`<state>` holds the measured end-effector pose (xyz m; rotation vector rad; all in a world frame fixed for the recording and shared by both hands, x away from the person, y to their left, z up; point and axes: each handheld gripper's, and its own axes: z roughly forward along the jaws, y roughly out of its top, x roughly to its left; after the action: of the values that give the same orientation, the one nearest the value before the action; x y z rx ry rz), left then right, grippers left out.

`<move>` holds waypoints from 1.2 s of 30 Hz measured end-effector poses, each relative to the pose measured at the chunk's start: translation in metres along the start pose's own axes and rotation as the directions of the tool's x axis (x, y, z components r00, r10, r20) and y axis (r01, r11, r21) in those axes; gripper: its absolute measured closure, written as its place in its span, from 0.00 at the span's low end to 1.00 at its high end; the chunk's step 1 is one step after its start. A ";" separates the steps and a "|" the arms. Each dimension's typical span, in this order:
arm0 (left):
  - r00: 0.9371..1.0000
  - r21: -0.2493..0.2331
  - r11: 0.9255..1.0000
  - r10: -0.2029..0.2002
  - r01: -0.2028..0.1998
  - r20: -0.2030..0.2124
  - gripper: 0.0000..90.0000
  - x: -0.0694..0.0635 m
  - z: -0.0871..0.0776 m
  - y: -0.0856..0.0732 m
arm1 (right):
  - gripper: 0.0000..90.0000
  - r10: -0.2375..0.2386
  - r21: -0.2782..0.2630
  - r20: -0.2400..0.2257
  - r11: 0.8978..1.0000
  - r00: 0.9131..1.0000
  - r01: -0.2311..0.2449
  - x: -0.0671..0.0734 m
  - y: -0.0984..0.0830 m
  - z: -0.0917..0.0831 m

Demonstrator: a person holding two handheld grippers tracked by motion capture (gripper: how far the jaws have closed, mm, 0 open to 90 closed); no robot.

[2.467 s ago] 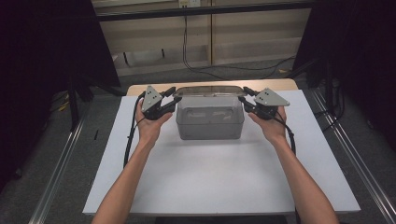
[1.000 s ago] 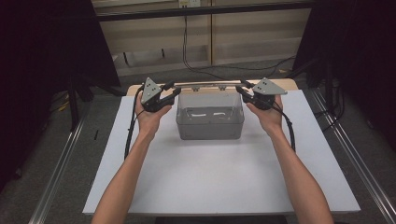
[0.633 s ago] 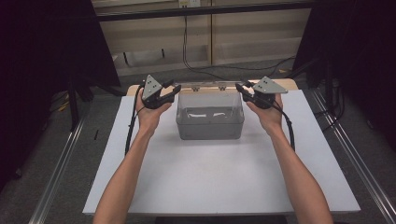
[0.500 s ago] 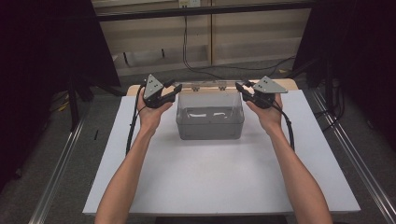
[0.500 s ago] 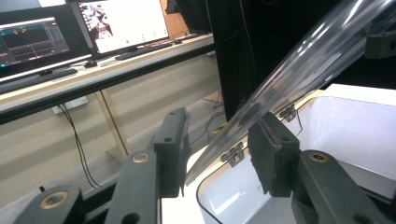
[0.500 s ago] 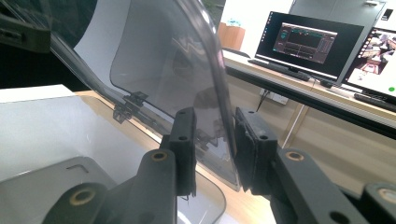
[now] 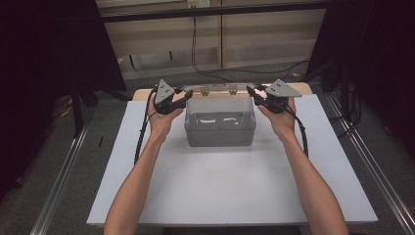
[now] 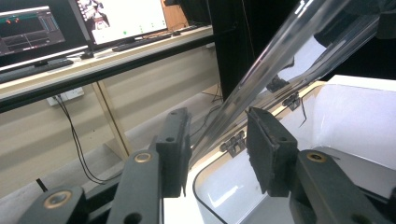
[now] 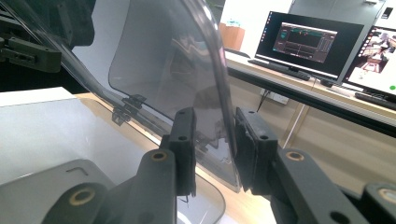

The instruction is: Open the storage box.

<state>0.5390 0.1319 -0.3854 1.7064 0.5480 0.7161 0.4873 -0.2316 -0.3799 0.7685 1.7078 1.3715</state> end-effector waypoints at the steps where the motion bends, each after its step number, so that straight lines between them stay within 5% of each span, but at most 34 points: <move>1: 1.000 0.005 1.000 0.005 -0.005 -0.002 0.68 0.001 0.000 0.000 | 0.78 -0.001 0.003 0.000 1.000 1.000 0.001 0.000 0.001 0.000; 36: 1.000 0.007 1.000 -0.007 0.007 -0.013 0.77 0.011 0.014 -0.001 | 0.80 0.011 0.006 0.011 1.000 1.000 -0.011 -0.012 0.010 0.014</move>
<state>0.5567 0.1296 -0.3874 1.7063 0.5663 0.7218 0.5050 -0.2324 -0.3688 0.7887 1.7029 1.3677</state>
